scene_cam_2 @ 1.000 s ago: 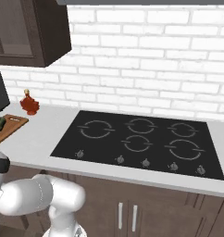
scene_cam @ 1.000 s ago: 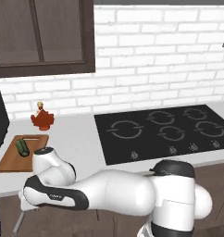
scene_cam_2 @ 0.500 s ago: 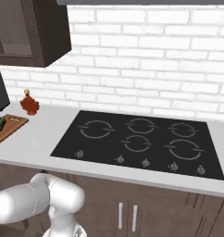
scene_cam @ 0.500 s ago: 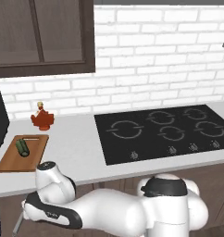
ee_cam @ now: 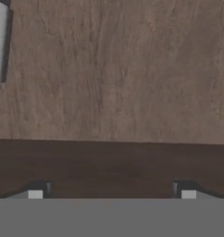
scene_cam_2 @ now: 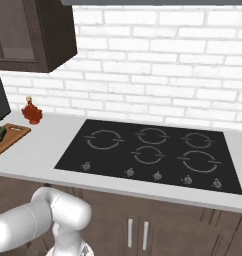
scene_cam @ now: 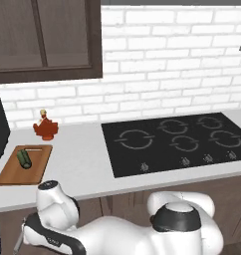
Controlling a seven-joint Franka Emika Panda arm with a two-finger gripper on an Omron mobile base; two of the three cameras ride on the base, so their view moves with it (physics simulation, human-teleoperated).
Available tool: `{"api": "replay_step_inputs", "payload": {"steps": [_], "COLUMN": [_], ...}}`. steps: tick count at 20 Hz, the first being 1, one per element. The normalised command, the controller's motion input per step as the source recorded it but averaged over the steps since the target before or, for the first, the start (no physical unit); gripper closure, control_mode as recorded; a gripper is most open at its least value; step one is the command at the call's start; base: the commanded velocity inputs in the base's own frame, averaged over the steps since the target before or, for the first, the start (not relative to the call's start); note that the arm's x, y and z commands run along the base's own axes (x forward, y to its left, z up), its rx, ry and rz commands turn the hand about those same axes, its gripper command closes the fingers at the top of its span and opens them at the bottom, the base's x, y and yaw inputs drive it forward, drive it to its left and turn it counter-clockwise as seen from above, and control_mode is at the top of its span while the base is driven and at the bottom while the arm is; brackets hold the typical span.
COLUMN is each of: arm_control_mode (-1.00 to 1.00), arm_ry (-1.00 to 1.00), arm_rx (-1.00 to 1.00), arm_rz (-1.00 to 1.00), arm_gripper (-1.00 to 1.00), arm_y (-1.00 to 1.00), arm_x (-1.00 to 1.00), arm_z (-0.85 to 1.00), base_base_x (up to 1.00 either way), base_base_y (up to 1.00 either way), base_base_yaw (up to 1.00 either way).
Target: Place the appropriate cutting tool for cutting the cucumber skin on the cutting board.
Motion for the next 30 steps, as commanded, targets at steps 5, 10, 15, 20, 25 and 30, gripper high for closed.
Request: {"api": "replay_step_inputs", "payload": {"steps": [5, 10, 15, 20, 25, 30], "arm_control_mode": [-1.0, -1.0, -1.0, -1.0, -1.0, -1.0], "arm_ry": [0.09, 0.04, 0.01, 0.0, 0.0, 0.0], "arm_rx": [0.0, 0.0, 0.01, -0.01, -0.04, -0.05], "arm_rz": [0.0, 0.0, 0.0, -0.03, -0.02, -0.02], "arm_gripper": [-1.0, -1.0, -1.0, -1.0, -1.0, -1.0], "arm_y": [0.02, 0.01, 0.53, 0.28, 0.04, 0.52], "arm_x": [-0.47, -0.72, -0.98, 0.02, 0.84, 0.36], "arm_z": [-0.18, 0.0, 0.0, 0.12, 0.17, -0.03], "base_base_x": [0.0, 0.0, 0.0, 0.0, 0.0, 0.0], "base_base_y": [0.0, 0.0, 0.0, 0.0, 0.0, 0.0], "base_base_yaw": [0.0, 0.0, 0.0, 0.0, 0.0, 0.0]}}
